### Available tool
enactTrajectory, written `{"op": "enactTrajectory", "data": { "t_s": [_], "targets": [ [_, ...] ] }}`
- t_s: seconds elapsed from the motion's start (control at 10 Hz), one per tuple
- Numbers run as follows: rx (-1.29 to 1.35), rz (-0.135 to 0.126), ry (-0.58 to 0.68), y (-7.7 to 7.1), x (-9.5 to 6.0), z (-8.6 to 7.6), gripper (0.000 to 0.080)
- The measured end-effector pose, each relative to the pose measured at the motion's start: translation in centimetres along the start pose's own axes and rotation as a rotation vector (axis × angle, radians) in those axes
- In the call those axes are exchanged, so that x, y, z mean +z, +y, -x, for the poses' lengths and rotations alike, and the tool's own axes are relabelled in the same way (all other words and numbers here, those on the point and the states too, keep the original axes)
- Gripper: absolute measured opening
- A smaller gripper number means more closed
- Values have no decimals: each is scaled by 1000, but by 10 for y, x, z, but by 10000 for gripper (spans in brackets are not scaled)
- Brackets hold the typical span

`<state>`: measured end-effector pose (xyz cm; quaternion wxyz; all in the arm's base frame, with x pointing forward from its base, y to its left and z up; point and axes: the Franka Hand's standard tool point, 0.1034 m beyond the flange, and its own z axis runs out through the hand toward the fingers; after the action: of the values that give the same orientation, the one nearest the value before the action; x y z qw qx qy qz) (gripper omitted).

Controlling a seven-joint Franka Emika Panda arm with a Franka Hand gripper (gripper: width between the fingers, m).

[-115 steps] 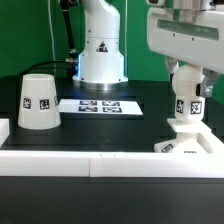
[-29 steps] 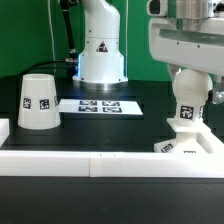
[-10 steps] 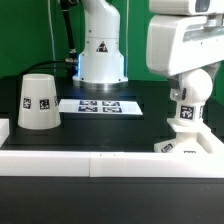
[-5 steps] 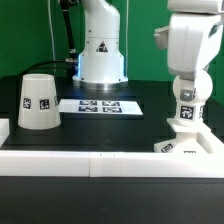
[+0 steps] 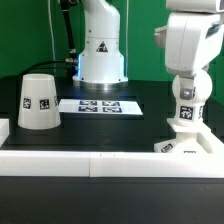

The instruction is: Assemble lamp

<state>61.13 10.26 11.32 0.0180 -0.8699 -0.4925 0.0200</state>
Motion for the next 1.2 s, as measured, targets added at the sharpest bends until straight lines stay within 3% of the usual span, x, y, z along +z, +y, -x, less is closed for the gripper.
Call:
{"op": "enactTrajectory", "data": {
  "t_s": [0.6,1.2],
  "targets": [
    [686,3,20,1,0,-2,580],
    [1034,0,21,0,0,-3,580]
  ]
}}
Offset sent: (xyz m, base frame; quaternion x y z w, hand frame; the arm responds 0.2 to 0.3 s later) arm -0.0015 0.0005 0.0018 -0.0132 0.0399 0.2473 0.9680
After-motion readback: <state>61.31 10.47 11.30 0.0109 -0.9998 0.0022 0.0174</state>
